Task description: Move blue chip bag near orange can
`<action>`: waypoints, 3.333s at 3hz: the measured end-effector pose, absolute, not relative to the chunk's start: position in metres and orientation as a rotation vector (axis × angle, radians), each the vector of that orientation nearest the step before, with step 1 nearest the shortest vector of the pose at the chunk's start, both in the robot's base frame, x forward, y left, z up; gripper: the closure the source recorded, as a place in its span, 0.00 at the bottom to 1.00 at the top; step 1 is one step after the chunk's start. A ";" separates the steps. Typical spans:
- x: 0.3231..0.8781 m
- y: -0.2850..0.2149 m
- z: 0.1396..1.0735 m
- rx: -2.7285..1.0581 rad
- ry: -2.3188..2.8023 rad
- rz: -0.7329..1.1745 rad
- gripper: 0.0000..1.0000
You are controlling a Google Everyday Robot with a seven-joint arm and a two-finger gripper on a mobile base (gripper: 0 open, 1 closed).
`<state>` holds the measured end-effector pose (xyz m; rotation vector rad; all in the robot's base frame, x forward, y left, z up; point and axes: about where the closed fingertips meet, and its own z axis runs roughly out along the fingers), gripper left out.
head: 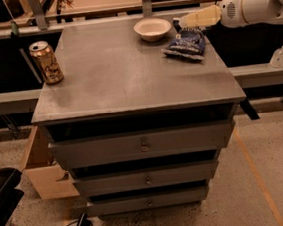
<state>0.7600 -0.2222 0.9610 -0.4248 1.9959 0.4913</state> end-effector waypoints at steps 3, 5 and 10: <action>0.817 -0.209 0.904 -0.458 2.125 0.418 0.00; 0.832 -0.200 0.878 -0.479 2.174 0.399 0.00; 0.836 -0.185 0.856 -0.517 2.213 0.397 1.00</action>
Offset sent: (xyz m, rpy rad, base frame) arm 0.0693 0.0023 -0.0596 -0.1129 0.1168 -0.0307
